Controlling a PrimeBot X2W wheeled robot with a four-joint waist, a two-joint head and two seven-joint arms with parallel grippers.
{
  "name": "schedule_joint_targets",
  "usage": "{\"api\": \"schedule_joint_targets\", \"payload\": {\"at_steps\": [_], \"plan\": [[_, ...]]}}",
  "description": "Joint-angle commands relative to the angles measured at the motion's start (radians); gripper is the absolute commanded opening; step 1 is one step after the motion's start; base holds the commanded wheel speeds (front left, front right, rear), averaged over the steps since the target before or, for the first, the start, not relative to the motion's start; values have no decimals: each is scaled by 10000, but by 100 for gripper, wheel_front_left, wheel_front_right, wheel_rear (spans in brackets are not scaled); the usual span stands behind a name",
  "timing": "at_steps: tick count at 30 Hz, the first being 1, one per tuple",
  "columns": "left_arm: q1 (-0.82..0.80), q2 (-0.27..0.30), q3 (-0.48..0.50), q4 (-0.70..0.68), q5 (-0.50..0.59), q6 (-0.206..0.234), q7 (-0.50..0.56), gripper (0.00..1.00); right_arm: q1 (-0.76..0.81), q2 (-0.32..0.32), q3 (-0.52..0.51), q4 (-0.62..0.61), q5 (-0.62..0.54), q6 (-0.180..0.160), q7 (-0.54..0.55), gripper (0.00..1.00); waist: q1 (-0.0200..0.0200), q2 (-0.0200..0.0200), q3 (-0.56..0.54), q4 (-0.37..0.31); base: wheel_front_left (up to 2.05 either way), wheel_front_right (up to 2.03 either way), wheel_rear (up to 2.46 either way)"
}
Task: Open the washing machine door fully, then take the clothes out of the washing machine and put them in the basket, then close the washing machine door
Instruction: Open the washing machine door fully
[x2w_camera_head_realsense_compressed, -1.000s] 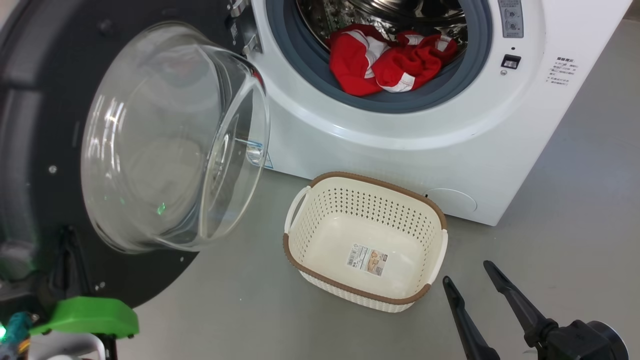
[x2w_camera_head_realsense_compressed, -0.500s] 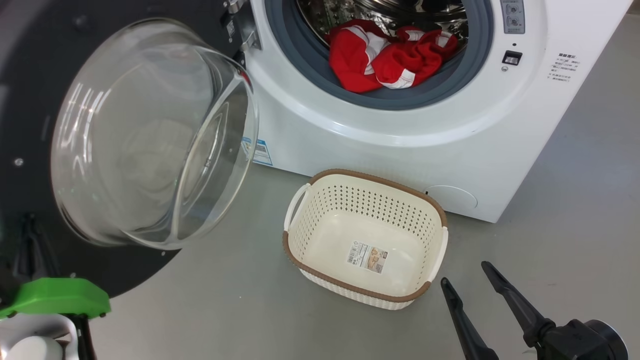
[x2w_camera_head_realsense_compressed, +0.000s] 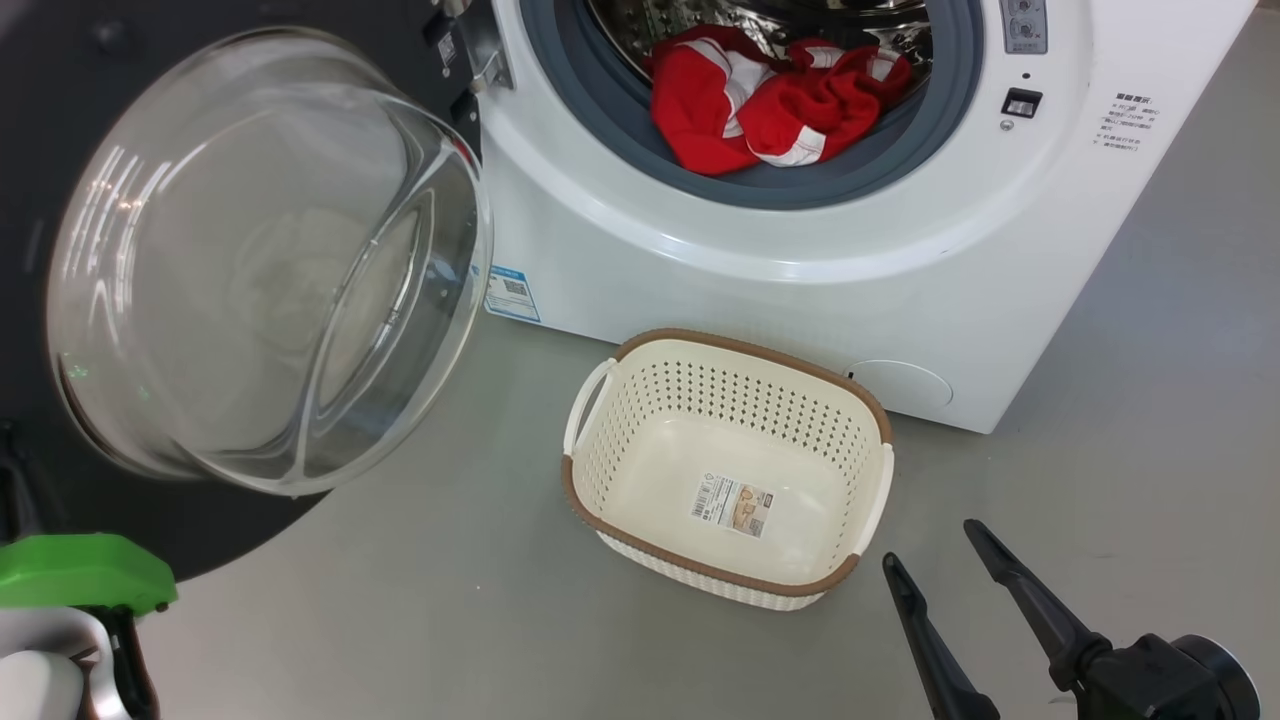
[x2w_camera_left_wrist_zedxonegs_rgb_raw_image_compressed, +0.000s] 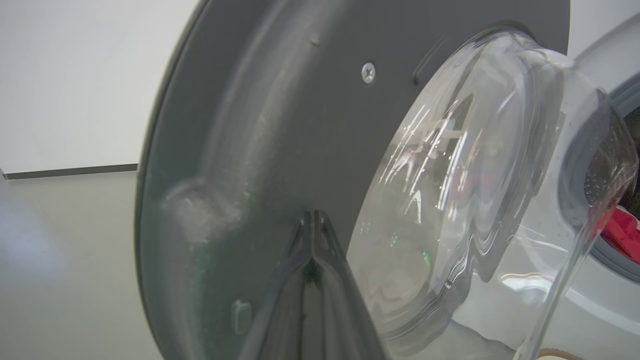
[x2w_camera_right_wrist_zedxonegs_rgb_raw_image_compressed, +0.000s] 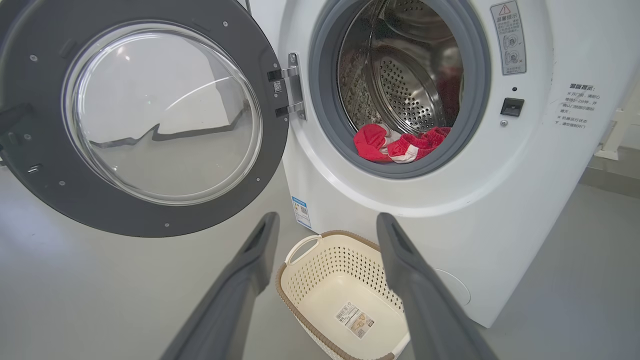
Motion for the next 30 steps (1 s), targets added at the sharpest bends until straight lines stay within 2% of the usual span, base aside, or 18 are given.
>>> {"api": "schedule_joint_targets", "payload": {"at_steps": [1,19,30], "plan": [[-522,530,558,-39,-44,-23,-109,0,-413,-93,274,-343,-43,16,58,100,0,0,12,-6,0,0,0],[-844,464,1025,859,-116,-434,-262,0,-441,-112,297,-279,-26,16,55,100,0,0,-12,-138,0,0,0],[-793,203,1379,934,-275,-952,-290,0,-425,-51,297,-186,10,16,-46,100,0,0,-119,-190,0,0,0]]}}
